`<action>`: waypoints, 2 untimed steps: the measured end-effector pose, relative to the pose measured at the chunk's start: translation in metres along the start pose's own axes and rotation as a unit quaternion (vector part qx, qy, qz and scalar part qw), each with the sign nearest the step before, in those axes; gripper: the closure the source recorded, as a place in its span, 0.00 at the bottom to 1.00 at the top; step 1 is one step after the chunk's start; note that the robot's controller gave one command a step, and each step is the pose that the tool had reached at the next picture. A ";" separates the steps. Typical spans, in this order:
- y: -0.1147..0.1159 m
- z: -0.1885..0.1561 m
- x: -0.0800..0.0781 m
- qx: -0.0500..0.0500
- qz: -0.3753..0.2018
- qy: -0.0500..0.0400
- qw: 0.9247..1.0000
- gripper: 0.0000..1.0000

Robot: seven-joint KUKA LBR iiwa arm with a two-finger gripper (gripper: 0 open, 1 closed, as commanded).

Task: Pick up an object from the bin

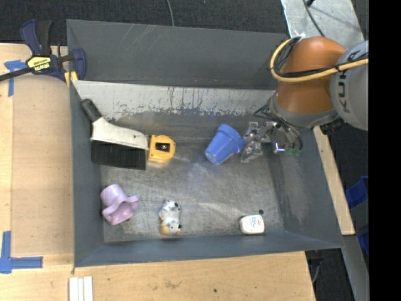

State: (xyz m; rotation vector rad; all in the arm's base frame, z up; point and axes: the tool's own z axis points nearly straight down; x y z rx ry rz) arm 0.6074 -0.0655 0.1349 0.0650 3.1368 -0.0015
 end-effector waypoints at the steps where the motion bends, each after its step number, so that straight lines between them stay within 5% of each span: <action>1: 0.016 -0.001 0.012 0.000 -0.013 0.001 1.000 1.00; 2: 0.030 0.000 0.018 -0.001 -0.015 0.001 1.000 1.00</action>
Offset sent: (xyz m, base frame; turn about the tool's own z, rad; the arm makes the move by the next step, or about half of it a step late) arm -0.0083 0.0234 -0.0034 -0.0210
